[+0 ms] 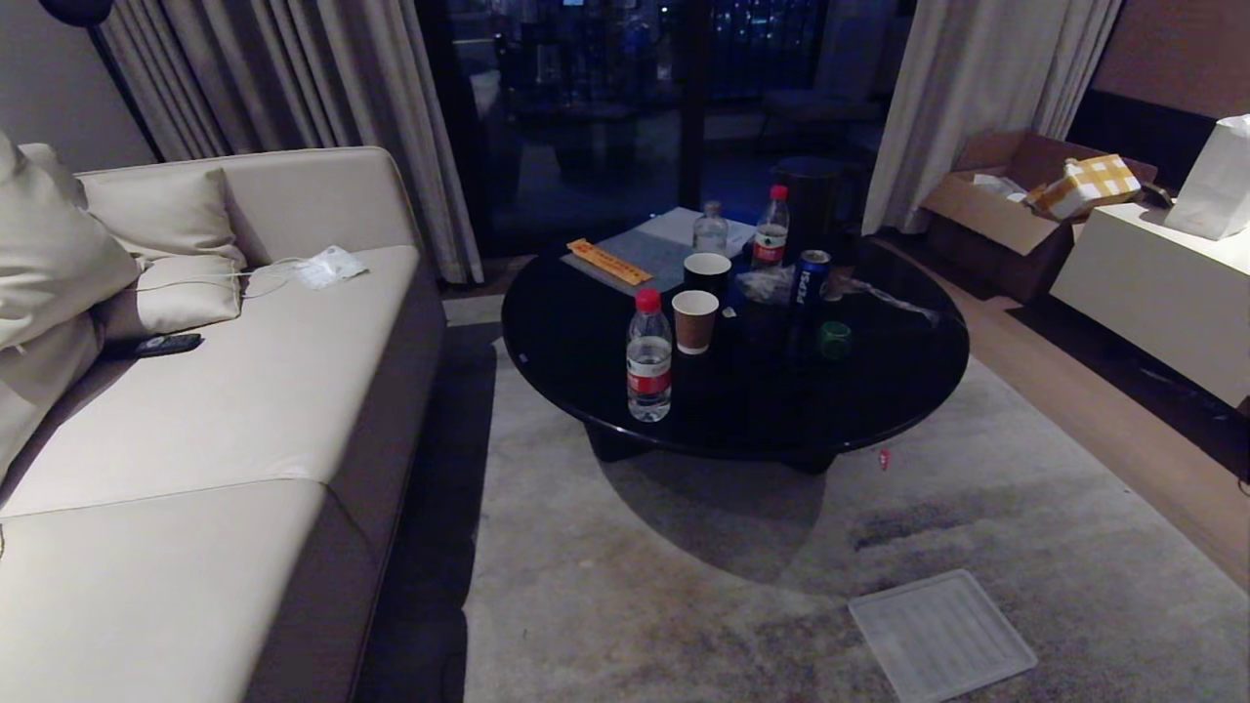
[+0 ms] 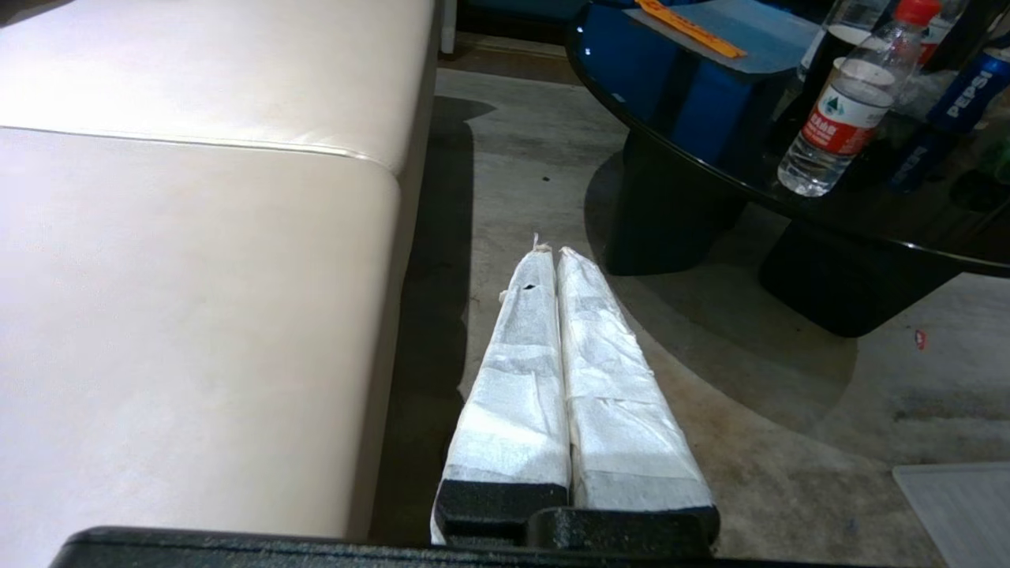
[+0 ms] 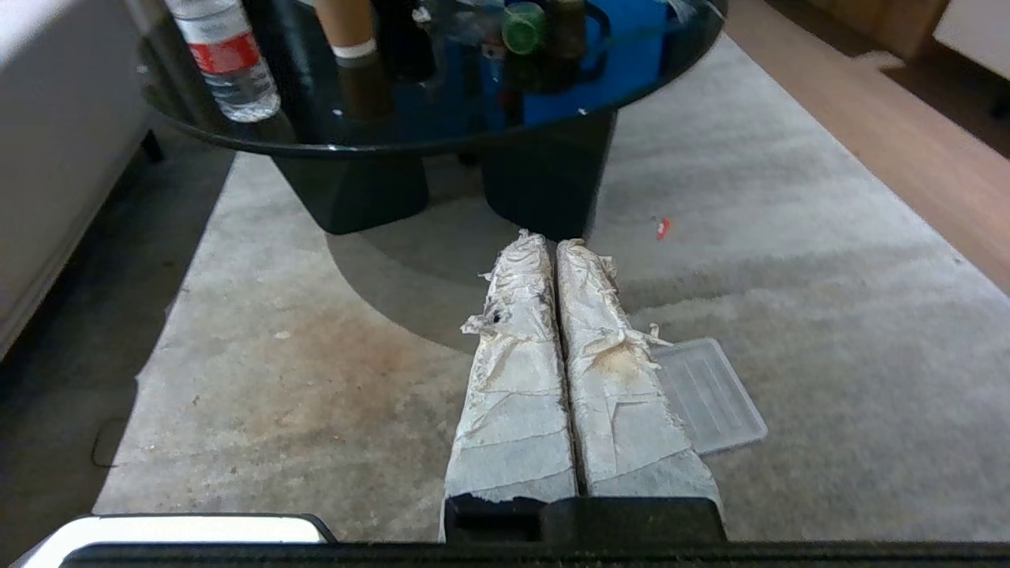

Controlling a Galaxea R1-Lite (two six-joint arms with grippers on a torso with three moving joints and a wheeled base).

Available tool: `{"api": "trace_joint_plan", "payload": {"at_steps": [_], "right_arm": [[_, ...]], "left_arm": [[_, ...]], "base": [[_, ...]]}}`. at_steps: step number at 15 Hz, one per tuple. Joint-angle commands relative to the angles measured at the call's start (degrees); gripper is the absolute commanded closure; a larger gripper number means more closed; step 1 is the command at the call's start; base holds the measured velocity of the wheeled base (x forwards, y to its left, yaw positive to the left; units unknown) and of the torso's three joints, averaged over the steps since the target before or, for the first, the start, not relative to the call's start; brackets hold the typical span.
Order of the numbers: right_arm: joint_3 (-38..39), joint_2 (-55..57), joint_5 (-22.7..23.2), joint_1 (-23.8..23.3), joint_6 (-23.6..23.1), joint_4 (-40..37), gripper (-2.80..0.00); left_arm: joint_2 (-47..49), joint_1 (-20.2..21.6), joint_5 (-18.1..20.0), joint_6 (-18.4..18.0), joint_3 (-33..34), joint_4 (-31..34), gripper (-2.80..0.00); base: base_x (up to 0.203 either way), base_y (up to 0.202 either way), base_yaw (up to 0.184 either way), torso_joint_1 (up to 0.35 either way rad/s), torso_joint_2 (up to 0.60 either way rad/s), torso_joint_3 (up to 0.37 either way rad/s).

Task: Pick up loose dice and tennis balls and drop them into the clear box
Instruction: Pick up toys out of the box

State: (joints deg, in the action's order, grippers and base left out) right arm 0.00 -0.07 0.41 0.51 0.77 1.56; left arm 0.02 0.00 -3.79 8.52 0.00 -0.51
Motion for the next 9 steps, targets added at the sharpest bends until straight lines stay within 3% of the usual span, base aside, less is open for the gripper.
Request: {"api": "trace_joint_plan", "payload": {"at_steps": [1,7,9], "right_arm": [[0.53,0.07,0.02,0.02,0.02,0.02,0.00],[0.59,0.07,0.02,0.02,0.02,0.02,0.00],[0.62,0.07,0.02,0.02,0.02,0.02,0.00]], "left_arm": [[-0.04,0.00,0.00,0.10,0.00,-0.02,0.00],[-0.03,0.00,-0.08,0.27,0.00,-0.02,0.00],[-0.11,0.00,-0.08,0.27,0.00,-0.02,0.00]], "base": [[0.000,0.000,0.000,0.000,0.00,0.000],[0.000,0.000,0.000,0.000,0.00,0.000],[0.106,0.000,-0.003,0.002,0.00,0.002]]}}
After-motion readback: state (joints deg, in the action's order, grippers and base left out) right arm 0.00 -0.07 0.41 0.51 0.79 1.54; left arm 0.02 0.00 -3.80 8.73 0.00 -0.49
